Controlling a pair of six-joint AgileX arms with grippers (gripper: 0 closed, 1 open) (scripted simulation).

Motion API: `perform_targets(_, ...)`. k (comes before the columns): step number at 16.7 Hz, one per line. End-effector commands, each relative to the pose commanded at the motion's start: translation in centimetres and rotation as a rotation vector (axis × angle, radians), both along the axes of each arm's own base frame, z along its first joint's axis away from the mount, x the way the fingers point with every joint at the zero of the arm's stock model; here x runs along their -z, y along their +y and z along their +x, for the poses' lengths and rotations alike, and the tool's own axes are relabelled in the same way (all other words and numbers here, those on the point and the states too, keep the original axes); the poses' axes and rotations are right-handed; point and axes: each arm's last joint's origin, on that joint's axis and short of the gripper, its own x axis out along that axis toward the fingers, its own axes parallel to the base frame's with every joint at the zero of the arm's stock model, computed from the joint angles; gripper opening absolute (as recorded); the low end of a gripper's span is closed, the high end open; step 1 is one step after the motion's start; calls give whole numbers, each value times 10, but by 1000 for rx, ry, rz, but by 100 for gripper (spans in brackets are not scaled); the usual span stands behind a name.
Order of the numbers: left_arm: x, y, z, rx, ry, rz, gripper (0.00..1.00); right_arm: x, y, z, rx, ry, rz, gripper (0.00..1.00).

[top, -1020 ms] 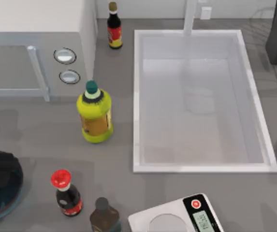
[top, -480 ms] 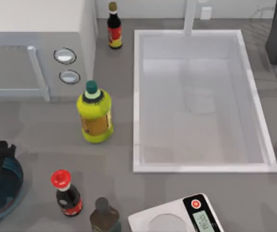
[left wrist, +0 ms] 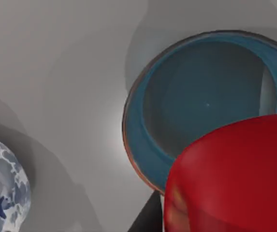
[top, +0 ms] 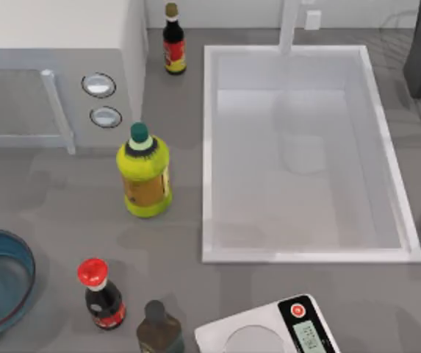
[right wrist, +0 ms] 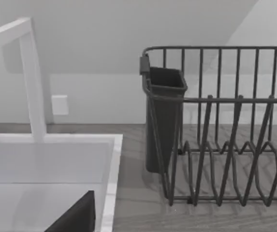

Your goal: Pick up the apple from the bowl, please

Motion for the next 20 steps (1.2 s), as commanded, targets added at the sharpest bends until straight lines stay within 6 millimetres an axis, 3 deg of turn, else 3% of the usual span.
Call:
perform_targets(4,-62,-2,-22,0,-23,1,0,0,0,0,0,0,0,100)
perform_targets(7,-81,-2,-32,0,-39,2,0,0,0,0,0,0,0,100)
perform_targets(12,-80,-2,-31,-3,-36,2,0,0,0,0,0,0,0,100)
perform_targets(14,-73,-10,-23,-3,-28,1,0,0,0,0,0,0,0,100)
perform_targets(17,-53,-46,-4,-3,-16,-3,0,0,0,0,0,0,0,100)
perform_targets(20,-24,-111,6,2,-7,-6,0,0,0,0,0,0,0,100)
